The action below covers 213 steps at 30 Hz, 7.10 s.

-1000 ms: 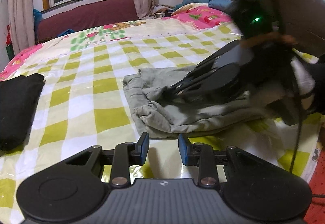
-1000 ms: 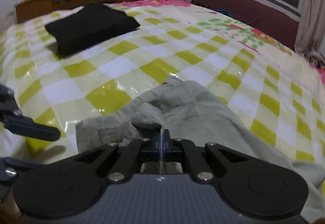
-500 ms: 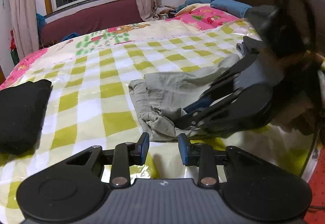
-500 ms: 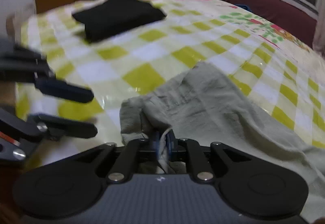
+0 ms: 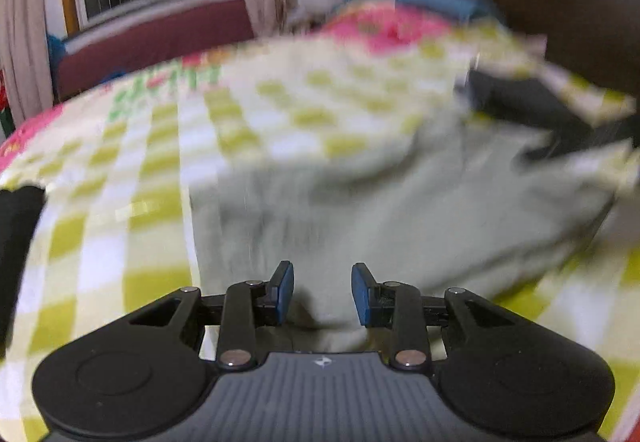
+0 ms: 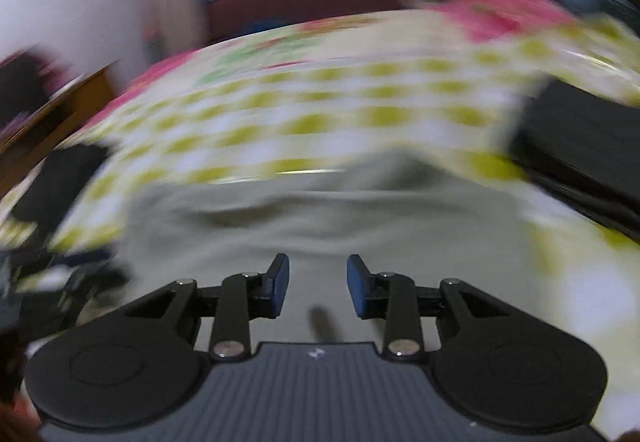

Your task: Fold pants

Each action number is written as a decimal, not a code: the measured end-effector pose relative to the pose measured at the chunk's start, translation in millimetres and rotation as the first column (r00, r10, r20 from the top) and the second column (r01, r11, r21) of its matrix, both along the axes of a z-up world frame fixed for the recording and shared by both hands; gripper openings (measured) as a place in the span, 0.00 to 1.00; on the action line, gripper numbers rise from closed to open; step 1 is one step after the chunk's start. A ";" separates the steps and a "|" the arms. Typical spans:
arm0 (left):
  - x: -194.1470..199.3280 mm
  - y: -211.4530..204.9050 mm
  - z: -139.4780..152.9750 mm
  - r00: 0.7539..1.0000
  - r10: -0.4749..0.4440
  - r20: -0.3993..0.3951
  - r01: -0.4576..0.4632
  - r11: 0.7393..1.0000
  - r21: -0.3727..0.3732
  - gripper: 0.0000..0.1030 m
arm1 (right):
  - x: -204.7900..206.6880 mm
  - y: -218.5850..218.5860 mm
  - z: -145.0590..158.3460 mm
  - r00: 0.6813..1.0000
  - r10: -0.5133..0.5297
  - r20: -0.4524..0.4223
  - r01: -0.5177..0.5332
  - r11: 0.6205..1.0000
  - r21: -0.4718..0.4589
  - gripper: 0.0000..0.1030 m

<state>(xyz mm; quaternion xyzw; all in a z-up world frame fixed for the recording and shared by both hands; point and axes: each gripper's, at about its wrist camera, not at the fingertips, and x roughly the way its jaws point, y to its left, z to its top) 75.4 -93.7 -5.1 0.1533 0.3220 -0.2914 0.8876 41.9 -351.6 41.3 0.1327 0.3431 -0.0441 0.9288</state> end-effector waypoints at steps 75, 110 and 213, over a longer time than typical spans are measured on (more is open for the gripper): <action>-17.5 52.4 -4.8 0.994 -0.071 -0.081 0.044 0.954 -0.298 0.46 | 120.1 208.3 12.4 0.934 0.269 -0.234 -0.300 0.948 -0.106 0.18; 5.9 60.3 43.9 0.995 0.095 0.007 -0.089 0.956 -0.280 0.52 | 128.3 133.7 21.2 0.971 0.238 -0.036 -0.227 0.955 0.191 0.43; -73.3 45.6 16.0 0.923 0.383 -0.014 -0.384 0.924 -0.004 1.00 | -55.2 126.0 -22.5 0.984 0.139 -0.107 -0.121 0.980 0.157 0.50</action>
